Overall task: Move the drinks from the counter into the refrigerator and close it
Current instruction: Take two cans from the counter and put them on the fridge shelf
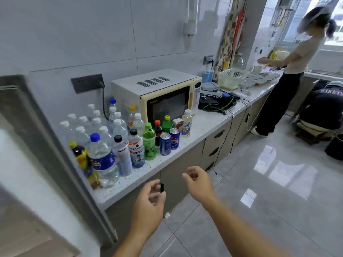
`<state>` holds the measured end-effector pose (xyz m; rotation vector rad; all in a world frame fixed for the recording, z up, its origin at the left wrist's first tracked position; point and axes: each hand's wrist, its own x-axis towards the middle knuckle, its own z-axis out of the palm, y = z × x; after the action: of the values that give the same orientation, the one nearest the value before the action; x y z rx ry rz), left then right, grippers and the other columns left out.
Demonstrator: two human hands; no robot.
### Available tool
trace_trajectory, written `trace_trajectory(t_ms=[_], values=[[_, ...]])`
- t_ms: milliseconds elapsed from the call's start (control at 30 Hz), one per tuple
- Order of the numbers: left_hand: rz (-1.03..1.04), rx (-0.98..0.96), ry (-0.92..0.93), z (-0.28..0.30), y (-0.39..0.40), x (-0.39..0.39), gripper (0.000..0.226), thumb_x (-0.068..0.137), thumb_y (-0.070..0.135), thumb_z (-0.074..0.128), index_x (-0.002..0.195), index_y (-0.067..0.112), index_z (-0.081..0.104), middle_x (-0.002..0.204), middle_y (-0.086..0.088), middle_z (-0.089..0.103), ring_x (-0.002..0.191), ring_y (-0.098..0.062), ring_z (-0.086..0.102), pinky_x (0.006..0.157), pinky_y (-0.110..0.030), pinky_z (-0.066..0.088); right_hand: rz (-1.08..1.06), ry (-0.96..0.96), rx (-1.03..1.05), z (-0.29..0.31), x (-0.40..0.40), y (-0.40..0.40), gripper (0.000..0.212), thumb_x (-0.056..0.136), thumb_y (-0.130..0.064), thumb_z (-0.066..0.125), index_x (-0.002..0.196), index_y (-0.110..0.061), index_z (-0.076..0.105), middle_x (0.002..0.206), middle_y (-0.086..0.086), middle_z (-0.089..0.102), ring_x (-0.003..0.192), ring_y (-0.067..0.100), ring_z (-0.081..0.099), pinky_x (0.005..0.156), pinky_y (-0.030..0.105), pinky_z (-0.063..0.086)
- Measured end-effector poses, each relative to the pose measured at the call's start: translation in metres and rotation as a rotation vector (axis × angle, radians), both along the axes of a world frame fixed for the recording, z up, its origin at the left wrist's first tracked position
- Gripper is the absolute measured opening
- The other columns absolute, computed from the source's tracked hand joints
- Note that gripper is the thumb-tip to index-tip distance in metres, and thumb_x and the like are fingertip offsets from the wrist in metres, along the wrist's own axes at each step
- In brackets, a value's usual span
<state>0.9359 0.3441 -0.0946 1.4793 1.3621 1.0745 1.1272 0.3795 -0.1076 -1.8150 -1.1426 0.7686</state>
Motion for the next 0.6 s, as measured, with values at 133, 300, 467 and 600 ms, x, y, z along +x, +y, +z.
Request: trace_trajectory(t_ms=[133,300,467,600], values=[[0.078,-0.076,-0.005,-0.009,0.038,0.052,0.04,0.09,0.022,0.067,0.122,0.039,0.051,0.116,0.019,0.058,0.098,0.006,0.06,0.071,-0.011,0.047,0.048,0.004,-0.036,-0.021,0.06,0.004,0.029,0.093,-0.039,0.064,0.12,-0.031,0.058,0.101,-0.016,0.061,0.093,0.002,0.059,0.08,0.023,0.052],[0.184,-0.167,-0.014,-0.024,0.074,0.092,0.062,0.09,0.025,0.069,0.143,0.035,0.038,0.129,0.014,0.052,0.115,-0.008,0.056,0.088,-0.03,0.049,0.084,-0.001,-0.07,-0.031,0.128,0.028,0.028,0.091,-0.037,0.067,0.117,-0.029,0.058,0.094,-0.014,0.062,0.087,0.004,0.061,0.074,0.022,0.049],[0.267,-0.229,-0.006,-0.04,0.106,0.111,0.072,0.088,0.026,0.071,0.147,0.034,0.031,0.138,0.011,0.051,0.119,-0.01,0.053,0.093,-0.032,0.047,0.162,0.045,-0.102,-0.043,0.15,0.064,0.031,0.09,-0.035,0.068,0.119,-0.027,0.058,0.094,-0.01,0.063,0.088,0.007,0.061,0.075,0.022,0.05],[0.308,-0.282,-0.014,-0.054,0.147,0.123,0.081,0.086,0.028,0.073,0.151,0.031,0.026,0.145,0.005,0.048,0.126,-0.013,0.051,0.094,-0.032,0.044,0.224,0.069,-0.136,-0.051,0.148,0.107,0.037,0.09,-0.037,0.069,0.123,-0.027,0.057,0.1,-0.011,0.061,0.093,0.007,0.061,0.087,0.033,0.055]])
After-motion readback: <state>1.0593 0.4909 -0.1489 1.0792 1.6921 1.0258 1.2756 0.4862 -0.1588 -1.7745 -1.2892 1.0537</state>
